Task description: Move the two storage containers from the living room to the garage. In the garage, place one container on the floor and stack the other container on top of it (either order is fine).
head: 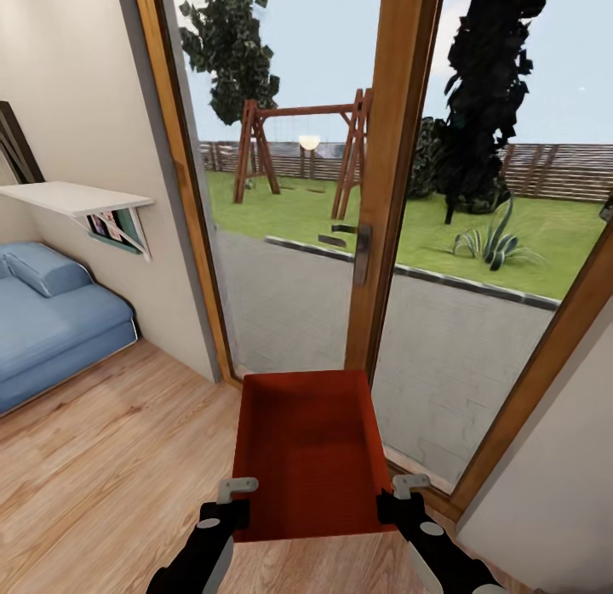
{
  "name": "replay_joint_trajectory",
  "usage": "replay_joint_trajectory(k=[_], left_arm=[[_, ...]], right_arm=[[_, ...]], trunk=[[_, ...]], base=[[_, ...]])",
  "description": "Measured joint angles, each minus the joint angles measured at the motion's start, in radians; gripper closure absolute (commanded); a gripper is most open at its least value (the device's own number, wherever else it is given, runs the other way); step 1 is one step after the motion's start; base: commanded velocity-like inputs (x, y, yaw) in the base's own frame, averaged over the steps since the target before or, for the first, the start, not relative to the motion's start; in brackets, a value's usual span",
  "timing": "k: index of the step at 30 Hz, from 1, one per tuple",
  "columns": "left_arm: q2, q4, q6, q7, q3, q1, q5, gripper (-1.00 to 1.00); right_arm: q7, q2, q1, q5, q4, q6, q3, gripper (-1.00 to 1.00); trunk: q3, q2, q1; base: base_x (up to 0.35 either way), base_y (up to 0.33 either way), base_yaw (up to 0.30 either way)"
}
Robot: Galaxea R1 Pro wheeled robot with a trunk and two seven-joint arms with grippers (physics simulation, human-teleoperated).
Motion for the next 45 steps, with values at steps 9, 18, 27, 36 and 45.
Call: replay_joint_trajectory(k=[9, 18, 27, 36, 45], left_arm=[[0.000, 0.001, -0.002, 0.000, 0.000, 0.000, 0.002, 1.00], [0.000, 0.001, -0.002, 0.001, -0.001, 0.000, 0.002, 1.00], [0.000, 0.001, -0.001, 0.002, -0.001, 0.000, 0.003, 1.00], [0.000, 0.001, -0.002, 0.001, 0.000, 0.000, 0.002, 1.00], [0.000, 0.000, -0.002, 0.000, 0.000, 0.000, 0.001, 1.00]], right_arm=[[0.000, 0.000, 0.000, 0.001, -0.001, 0.000, 0.000, 1.00], [0.000, 0.000, 0.000, 0.001, 0.000, 0.000, 0.000, 1.00], [0.000, 0.000, 0.000, 0.001, -0.001, 0.000, 0.000, 1.00], [0.000, 0.000, 0.000, 0.001, 0.000, 0.000, 0.000, 1.00], [0.000, 0.000, 0.000, 0.000, 0.000, -0.001, 0.000, 1.00]], trunk=[[0.000, 0.000, 0.000], [0.000, 0.000, 0.000], [0.000, 0.000, 0.000], [0.000, 0.000, 0.000], [0.000, 0.000, 0.000]], base=[[0.000, 0.000, 0.000], [-0.014, 0.021, 0.000], [-0.124, 0.229, 0.000], [-0.081, 0.112, 0.000], [-0.002, 0.002, 0.000]])
